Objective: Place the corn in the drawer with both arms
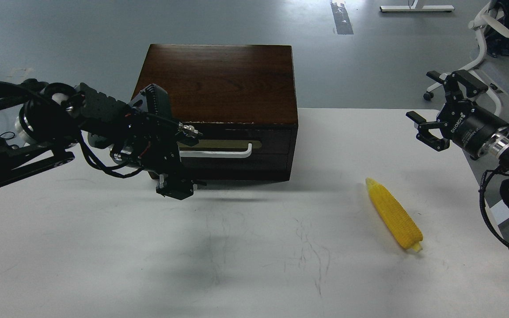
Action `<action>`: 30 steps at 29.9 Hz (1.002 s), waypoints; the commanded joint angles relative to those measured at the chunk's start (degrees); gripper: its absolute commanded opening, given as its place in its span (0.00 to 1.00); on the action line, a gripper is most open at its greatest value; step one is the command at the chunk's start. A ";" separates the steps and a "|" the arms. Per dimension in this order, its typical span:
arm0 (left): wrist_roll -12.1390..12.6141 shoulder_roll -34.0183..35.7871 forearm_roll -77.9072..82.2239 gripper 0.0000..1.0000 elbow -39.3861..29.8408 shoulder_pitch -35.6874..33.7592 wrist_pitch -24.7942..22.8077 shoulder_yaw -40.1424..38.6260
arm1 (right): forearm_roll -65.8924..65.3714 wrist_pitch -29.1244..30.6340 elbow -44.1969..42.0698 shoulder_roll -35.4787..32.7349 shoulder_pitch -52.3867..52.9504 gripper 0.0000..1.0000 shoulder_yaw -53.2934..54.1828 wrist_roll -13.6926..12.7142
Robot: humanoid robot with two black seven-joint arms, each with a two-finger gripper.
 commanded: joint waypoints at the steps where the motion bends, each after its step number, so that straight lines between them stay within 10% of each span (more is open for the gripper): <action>1: -0.01 -1.44 -0.01 0.98 1.01 -0.18 0.00 -0.01 | 0.00 -0.01 0.09 0.01 0.03 0.99 -0.01 0.00; 30: -0.01 -5.22 -0.01 0.98 5.05 -0.18 0.00 1.49 | 0.00 -0.01 0.17 -0.17 -0.14 0.99 -0.01 0.00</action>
